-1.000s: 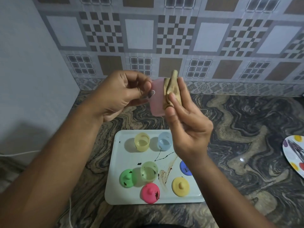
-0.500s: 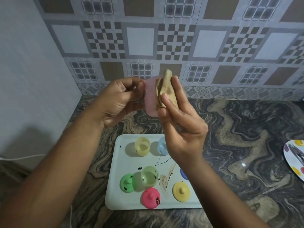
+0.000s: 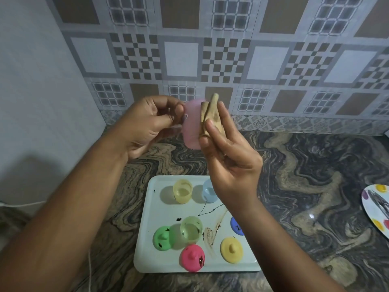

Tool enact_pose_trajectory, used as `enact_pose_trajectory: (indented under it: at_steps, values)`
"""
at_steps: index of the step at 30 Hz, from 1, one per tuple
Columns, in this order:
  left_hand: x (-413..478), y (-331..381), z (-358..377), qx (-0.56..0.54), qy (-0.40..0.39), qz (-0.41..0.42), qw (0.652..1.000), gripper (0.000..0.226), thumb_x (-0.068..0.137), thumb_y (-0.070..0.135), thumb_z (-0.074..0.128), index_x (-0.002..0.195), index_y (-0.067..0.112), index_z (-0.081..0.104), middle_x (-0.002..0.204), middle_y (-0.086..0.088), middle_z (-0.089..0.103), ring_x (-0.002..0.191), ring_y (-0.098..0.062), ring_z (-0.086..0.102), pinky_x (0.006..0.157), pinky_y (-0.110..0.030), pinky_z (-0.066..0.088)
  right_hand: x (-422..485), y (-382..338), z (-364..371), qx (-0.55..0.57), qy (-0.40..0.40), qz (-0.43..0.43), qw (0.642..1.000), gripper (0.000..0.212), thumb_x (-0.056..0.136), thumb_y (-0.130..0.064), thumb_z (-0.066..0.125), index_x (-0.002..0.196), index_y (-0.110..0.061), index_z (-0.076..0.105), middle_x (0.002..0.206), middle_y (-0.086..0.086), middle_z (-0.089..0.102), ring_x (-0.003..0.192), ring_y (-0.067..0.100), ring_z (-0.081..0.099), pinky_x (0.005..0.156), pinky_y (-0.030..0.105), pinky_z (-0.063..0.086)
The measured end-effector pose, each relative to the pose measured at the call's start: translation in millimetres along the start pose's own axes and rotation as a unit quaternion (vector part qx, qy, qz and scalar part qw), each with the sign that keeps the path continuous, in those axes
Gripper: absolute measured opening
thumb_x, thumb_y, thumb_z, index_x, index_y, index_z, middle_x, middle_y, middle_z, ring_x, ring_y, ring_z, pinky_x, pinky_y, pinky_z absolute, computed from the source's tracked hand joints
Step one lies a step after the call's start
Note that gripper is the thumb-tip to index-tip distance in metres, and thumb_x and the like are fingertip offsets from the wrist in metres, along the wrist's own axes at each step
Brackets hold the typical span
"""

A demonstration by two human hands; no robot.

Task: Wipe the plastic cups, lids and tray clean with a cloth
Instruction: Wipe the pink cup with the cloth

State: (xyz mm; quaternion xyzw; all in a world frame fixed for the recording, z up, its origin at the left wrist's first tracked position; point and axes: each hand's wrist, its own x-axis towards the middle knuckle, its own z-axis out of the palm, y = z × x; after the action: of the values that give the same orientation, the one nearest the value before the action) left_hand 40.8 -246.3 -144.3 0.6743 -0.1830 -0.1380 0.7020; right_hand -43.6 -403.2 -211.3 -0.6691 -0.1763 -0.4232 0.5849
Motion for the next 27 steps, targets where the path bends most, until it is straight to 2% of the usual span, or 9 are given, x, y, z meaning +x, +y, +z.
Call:
enact_pose_trajectory:
  at_steps: [3, 7, 10, 13, 18, 19, 21, 24, 27]
  values:
    - [-1.3, 6.5, -0.4, 0.028, 0.014, 0.015, 0.999, 0.018, 0.072, 0.021, 0.068, 0.089, 0.014, 0.07, 0.079, 0.006, 0.071, 0.082, -0.004, 0.067, 0.08, -0.027, 0.059, -4.3, 0.0, 0.1, 0.008, 0.02, 0.032, 0.999, 0.033, 0.095, -0.001, 0.066, 0.126, 0.007, 0.058, 0.141, 0.03, 0.053, 0.134, 0.025, 0.058, 0.106, 0.041, 0.053]
    - [-4.5, 12.8, -0.6, 0.042, 0.015, 0.025, 0.999, 0.016, 0.072, 0.019, 0.068, 0.087, 0.015, 0.07, 0.075, 0.009, 0.071, 0.077, -0.001, 0.067, 0.076, -0.024, 0.06, -3.1, -2.1, -5.2, 0.035, 0.064, 0.081, 0.994, 0.035, 0.095, 0.001, 0.065, 0.128, 0.005, 0.056, 0.133, 0.013, 0.061, 0.128, 0.016, 0.062, 0.107, 0.027, 0.05]
    - [-5.6, 16.2, 1.8, 0.071, 0.014, 0.045, 0.996, 0.014, 0.072, 0.022, 0.069, 0.084, 0.016, 0.07, 0.073, 0.008, 0.071, 0.078, -0.004, 0.067, 0.077, -0.027, 0.059, -1.7, -4.2, -2.2, 0.043, 0.009, 0.071, 0.997, 0.036, 0.093, 0.001, 0.067, 0.127, 0.006, 0.057, 0.144, 0.025, 0.051, 0.136, 0.019, 0.056, 0.108, 0.035, 0.05]
    - [-6.0, 18.6, 5.9, 0.083, 0.02, 0.059, 0.995, 0.014, 0.072, 0.023, 0.069, 0.084, 0.017, 0.071, 0.075, 0.006, 0.072, 0.08, -0.009, 0.065, 0.077, -0.027, 0.058, -2.5, -3.9, 1.3, 0.032, 0.007, 0.059, 0.998, 0.037, 0.093, -0.004, 0.07, 0.126, 0.006, 0.059, 0.146, 0.029, 0.049, 0.136, 0.025, 0.056, 0.105, 0.038, 0.053]
    - [-6.7, 19.2, 7.2, 0.109, 0.03, 0.058, 0.992, 0.013, 0.069, 0.028, 0.072, 0.08, 0.021, 0.076, 0.078, 0.004, 0.073, 0.086, -0.021, 0.061, 0.094, -0.051, 0.052, -3.3, -4.3, -2.3, 0.032, 0.032, 0.092, 0.995, 0.034, 0.093, 0.003, 0.065, 0.126, 0.01, 0.058, 0.139, 0.03, 0.055, 0.135, 0.02, 0.057, 0.108, 0.029, 0.049]
    - [-6.7, 18.7, 7.0, 0.115, 0.034, 0.06, 0.991, 0.013, 0.069, 0.029, 0.072, 0.079, 0.022, 0.077, 0.079, 0.004, 0.074, 0.086, -0.02, 0.062, 0.094, -0.051, 0.052, -3.5, -4.0, -2.7, 0.035, 0.03, 0.098, 0.994, 0.034, 0.093, 0.003, 0.064, 0.126, 0.011, 0.058, 0.139, 0.03, 0.055, 0.135, 0.019, 0.056, 0.109, 0.028, 0.049]
    - [-6.7, 18.5, 6.8, 0.132, 0.036, 0.073, 0.988, 0.013, 0.069, 0.029, 0.072, 0.08, 0.024, 0.075, 0.078, 0.006, 0.075, 0.083, -0.013, 0.067, 0.088, -0.039, 0.059, -4.6, -2.1, -1.4, 0.049, 0.018, 0.104, 0.993, 0.036, 0.092, 0.003, 0.067, 0.126, 0.009, 0.059, 0.142, 0.027, 0.053, 0.138, 0.023, 0.054, 0.109, 0.035, 0.05]
    - [-7.7, 21.2, 8.8, 0.175, 0.033, 0.1, 0.979, 0.016, 0.07, 0.032, 0.071, 0.084, 0.026, 0.074, 0.079, 0.006, 0.076, 0.081, -0.009, 0.071, 0.08, -0.023, 0.057, -7.8, -0.6, 3.0, 0.059, 0.015, 0.096, 0.993, 0.038, 0.09, 0.0, 0.072, 0.126, 0.005, 0.061, 0.145, 0.018, 0.052, 0.14, 0.031, 0.051, 0.105, 0.05, 0.053]
    - [-9.7, 25.9, 11.6, 0.203, 0.032, 0.11, 0.973, 0.018, 0.071, 0.034, 0.071, 0.087, 0.027, 0.074, 0.083, 0.008, 0.077, 0.085, -0.012, 0.072, 0.083, -0.024, 0.058, -9.5, -1.0, 2.3, 0.064, 0.044, 0.103, 0.992, 0.037, 0.091, 0.0, 0.07, 0.125, 0.009, 0.06, 0.141, 0.019, 0.056, 0.137, 0.03, 0.055, 0.108, 0.036, 0.051]
